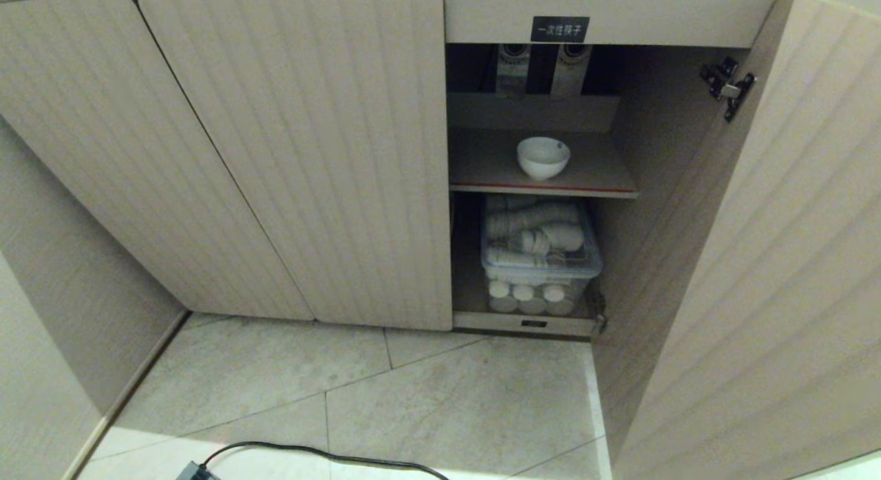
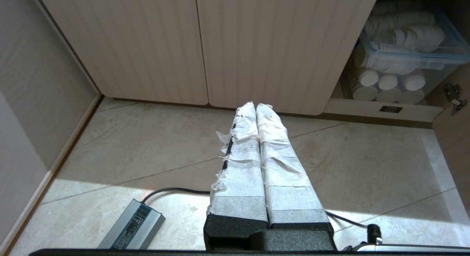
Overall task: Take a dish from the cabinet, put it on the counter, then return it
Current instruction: Close the cabinet door
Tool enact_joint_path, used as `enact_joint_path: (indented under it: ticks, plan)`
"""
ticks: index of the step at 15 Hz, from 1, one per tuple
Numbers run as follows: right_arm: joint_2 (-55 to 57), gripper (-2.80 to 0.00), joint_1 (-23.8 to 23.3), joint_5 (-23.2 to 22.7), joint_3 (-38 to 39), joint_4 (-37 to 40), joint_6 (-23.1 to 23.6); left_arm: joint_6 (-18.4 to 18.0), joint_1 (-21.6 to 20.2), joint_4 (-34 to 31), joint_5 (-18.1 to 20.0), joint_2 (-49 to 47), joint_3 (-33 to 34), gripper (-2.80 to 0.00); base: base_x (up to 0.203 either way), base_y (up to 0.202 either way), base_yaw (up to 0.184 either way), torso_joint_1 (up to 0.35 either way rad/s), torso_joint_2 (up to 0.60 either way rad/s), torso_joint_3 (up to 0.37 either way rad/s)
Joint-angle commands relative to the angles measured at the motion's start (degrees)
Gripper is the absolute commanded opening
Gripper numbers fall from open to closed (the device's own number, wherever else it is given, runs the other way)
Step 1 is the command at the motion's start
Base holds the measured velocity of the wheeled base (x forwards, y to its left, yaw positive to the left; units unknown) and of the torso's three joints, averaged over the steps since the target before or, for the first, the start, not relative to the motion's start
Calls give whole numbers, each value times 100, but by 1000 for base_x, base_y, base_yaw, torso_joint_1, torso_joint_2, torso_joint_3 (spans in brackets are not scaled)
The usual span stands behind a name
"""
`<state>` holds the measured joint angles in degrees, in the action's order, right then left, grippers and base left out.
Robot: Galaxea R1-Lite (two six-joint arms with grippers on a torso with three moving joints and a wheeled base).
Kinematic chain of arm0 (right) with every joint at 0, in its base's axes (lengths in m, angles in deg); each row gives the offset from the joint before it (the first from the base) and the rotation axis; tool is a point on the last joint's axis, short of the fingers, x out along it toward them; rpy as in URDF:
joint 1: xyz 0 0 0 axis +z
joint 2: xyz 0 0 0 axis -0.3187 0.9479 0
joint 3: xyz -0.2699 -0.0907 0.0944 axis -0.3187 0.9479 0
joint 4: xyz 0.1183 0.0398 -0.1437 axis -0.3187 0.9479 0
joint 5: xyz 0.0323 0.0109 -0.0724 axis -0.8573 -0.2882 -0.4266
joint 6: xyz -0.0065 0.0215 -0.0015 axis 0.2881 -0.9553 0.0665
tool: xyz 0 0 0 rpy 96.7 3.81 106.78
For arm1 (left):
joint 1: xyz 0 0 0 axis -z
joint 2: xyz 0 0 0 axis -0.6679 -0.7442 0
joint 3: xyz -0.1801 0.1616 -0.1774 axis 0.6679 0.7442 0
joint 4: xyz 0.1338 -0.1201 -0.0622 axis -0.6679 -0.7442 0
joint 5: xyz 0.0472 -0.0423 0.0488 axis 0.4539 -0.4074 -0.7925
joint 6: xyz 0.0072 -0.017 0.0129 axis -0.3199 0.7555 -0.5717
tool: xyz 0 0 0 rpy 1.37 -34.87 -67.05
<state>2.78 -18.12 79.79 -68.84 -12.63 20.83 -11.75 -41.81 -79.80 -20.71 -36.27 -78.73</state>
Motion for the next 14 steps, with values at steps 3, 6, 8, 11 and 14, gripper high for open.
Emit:
enact_joint_path:
  ticks: [3,6,8,11,14]
  plan:
    - [408,-280,32,-15,-35,-14,-86,3,-1,2,-5,2,-3,-280,0,0,0,0,0,0]
    - [631,-280,173,-15,-69,-19,-87,3,-1,2,-5,2,2,-280,0,0,0,0,0,0]
    - [750,-280,210,-15,-83,-25,-86,3,-1,2,-2,2,1,-280,0,0,0,0,0,0]
    - [982,-280,217,-15,-171,-19,-124,11,-1,2,-5,2,-6,-280,0,0,0,0,0,0]
    - [1185,-280,221,-15,-271,-22,-209,3,-1,2,-5,2,-6,-280,0,0,0,0,0,0]
